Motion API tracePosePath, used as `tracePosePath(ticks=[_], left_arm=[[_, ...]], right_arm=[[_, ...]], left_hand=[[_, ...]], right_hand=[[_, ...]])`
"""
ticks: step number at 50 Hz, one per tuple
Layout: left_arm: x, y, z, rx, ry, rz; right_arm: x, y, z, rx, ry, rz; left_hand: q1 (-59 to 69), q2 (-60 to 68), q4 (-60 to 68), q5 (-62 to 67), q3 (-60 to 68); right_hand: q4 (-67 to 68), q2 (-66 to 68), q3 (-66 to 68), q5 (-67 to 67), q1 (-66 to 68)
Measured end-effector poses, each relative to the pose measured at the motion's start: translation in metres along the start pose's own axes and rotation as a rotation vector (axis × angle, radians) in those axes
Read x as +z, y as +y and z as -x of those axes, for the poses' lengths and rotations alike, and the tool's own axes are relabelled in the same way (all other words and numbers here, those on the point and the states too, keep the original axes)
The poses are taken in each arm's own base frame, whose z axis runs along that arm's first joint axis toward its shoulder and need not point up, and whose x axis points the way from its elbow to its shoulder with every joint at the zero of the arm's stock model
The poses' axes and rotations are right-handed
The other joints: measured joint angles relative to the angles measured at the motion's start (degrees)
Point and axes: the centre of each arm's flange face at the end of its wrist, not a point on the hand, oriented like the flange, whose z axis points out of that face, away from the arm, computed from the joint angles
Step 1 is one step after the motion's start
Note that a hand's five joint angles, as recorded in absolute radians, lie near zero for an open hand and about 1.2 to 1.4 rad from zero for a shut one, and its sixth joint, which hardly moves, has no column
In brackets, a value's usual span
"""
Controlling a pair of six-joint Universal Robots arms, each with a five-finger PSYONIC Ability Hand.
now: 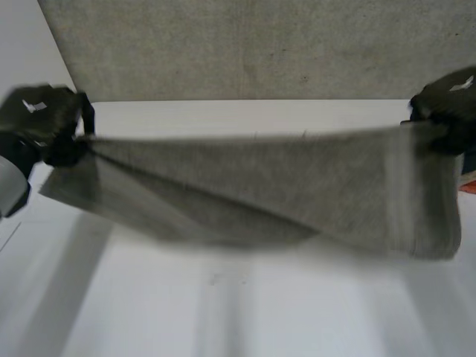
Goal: Fold the laundry.
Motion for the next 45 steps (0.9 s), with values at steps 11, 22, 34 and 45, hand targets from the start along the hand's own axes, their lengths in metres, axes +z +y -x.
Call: tracePosePath(ticks=[11, 22, 34, 45], left_arm=[[0.048, 0.057, -0.036, 0.088, 0.136, 0.142], [0.048, 0.066, -0.052, 0.071, 0.18, 0.166], [0.035, 0.068, -0.052, 0.066, 0.18, 0.175], [0.036, 0.071, -0.05, 0.069, 0.169, 0.164]], right_arm=[[0.082, 0.045, 0.054, 0.05, -0.124, 0.078], [0.106, 0.06, 0.07, 0.074, -0.075, 0.064], [0.108, 0.064, 0.076, 0.065, -0.084, 0.079], [0.107, 0.053, 0.077, 0.044, -0.045, 0.028]], left_hand=[[0.0, 0.0, 0.0, 0.0, 0.0], [0.0, 0.0, 0.0, 0.0, 0.0], [0.0, 0.0, 0.0, 0.0, 0.0], [0.0, 0.0, 0.0, 0.0, 0.0]], right_hand=[[-1.06, -0.82, -1.08, -0.35, -0.02], [-20.41, -19.5, -19.84, -18.7, -15.72], [-26.11, -24.53, -25.04, -24.99, -21.05], [-0.6, 0.22, -0.48, 0.71, 1.09]])
